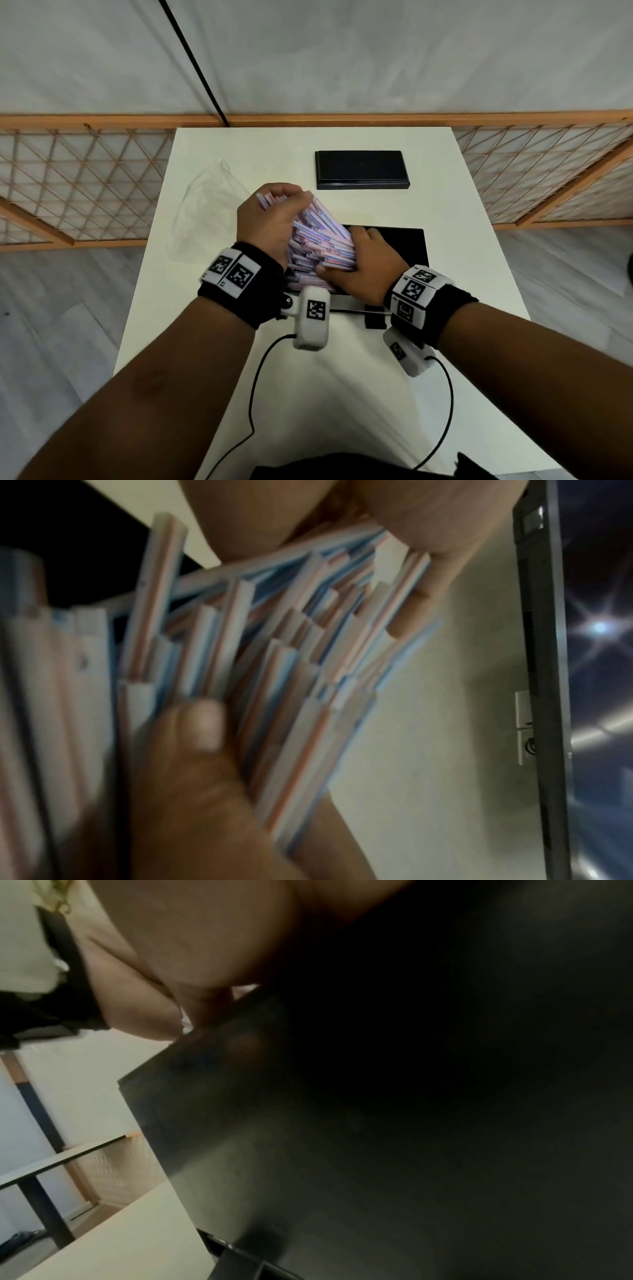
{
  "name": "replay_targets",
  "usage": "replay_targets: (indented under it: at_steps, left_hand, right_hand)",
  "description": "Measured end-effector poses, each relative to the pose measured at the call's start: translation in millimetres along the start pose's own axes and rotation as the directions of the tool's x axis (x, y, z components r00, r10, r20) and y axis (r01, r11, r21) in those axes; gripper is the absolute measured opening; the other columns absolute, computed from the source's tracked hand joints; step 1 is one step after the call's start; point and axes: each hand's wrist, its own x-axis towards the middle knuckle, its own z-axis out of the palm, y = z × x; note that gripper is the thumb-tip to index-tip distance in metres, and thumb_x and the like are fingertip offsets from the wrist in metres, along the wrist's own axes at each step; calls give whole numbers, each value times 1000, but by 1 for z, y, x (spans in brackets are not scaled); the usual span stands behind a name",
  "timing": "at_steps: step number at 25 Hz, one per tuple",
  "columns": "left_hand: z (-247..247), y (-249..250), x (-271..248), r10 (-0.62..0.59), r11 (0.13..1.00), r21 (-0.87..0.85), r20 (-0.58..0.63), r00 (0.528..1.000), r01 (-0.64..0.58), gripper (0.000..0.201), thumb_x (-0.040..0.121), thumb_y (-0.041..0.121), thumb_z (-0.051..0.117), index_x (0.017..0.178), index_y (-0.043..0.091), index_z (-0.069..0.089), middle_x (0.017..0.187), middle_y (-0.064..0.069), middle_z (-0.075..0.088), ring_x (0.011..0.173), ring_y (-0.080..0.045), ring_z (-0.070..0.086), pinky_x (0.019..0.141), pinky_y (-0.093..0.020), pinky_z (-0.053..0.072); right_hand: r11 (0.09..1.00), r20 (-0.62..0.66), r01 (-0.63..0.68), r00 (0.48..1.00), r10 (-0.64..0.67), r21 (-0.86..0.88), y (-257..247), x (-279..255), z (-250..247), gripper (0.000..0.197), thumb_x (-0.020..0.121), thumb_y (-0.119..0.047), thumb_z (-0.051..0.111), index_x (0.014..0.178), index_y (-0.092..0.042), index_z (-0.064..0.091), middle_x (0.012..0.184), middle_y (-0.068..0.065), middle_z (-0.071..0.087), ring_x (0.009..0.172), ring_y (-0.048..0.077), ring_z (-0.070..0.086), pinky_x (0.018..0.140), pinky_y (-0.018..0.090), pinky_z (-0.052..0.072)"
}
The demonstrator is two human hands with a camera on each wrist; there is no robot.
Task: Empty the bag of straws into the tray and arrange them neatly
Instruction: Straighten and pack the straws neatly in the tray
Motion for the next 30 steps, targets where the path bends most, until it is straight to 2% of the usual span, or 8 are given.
replay_targets:
  at_steps: [4, 8, 15, 18, 20, 23, 28, 30]
  left_hand:
    - [-1, 0, -3, 16, 1000, -19, -60, 998, -17, 26, 83, -10, 62, 69, 11, 63, 71, -11, 67, 69, -28, 65, 67, -36, 53]
    - [-7, 8, -4, 64, 990, -121, -63, 996, -71, 28, 84, -14, 50, 70, 8, 61, 72, -13, 66, 66, -26, 67, 62, -30, 55]
    - [-31, -7, 2, 27, 992, -119, -181, 983, -49, 12, 86, 4, 71, 91, 14, 69, 92, -11, 67, 88, -26, 64, 80, -37, 53]
    - [-42, -12, 7, -118, 964, -260, -237, 964, 55, 55, 67, 33, 81, 116, 15, 68, 105, -4, 68, 105, -27, 68, 94, -40, 56]
    - [-44, -17, 5, -187, 933, -338, -159, 969, 125, 71, 67, 45, 80, 130, 15, 65, 121, -2, 70, 118, -28, 68, 105, -46, 54]
    - [-38, -22, -2, -173, 938, -324, -121, 977, 125, 71, 63, 53, 81, 122, 17, 66, 133, -11, 68, 122, -32, 66, 107, -52, 51]
    - [-31, -29, -1, -167, 932, -350, -181, 969, 95, 76, 53, 50, 87, 117, 14, 65, 122, -7, 71, 120, -36, 67, 105, -60, 50]
    - [-32, -32, -1, -152, 930, -359, -190, 970, 75, 73, 53, 48, 88, 114, 15, 66, 124, -9, 72, 120, -35, 67, 107, -60, 49]
  right_hand:
    - [993, -57, 111, 992, -110, 27, -11, 2, -3, 71, 76, -72, 61, 129, -27, 49, 104, 1, 49, 104, 24, 56, 93, 30, 45]
    - [967, -186, 249, 954, -234, 62, -21, -1, -11, 59, 80, -60, 68, 117, -17, 52, 103, 6, 55, 94, 26, 56, 83, 33, 46]
    - [965, -127, 247, 964, -235, 93, 0, -11, -17, 64, 69, -43, 86, 119, -16, 54, 110, 1, 55, 98, 17, 53, 87, 25, 42]
    - [962, -204, 271, 944, -258, 38, 13, -26, -28, 52, 68, -36, 87, 107, -16, 59, 98, -3, 54, 85, 14, 50, 75, 22, 36]
    - [972, -268, 231, 935, -232, -33, 22, -33, -42, 38, 72, -34, 84, 95, -16, 59, 86, -4, 53, 76, 15, 47, 68, 23, 30]
    - [996, -315, 53, 946, -72, -68, 40, -28, -71, 31, 78, -34, 78, 94, -16, 59, 80, -1, 58, 75, 19, 52, 68, 26, 31]
    - [969, -192, -144, 976, 104, -203, 57, -2, -101, 43, 86, -38, 71, 120, -15, 55, 81, -1, 59, 104, 30, 59, 80, 31, 43]
    - [957, -152, -138, 983, 101, -257, 56, 6, -104, 27, 89, -34, 68, 108, -16, 62, 86, 1, 65, 107, 31, 59, 82, 32, 45]
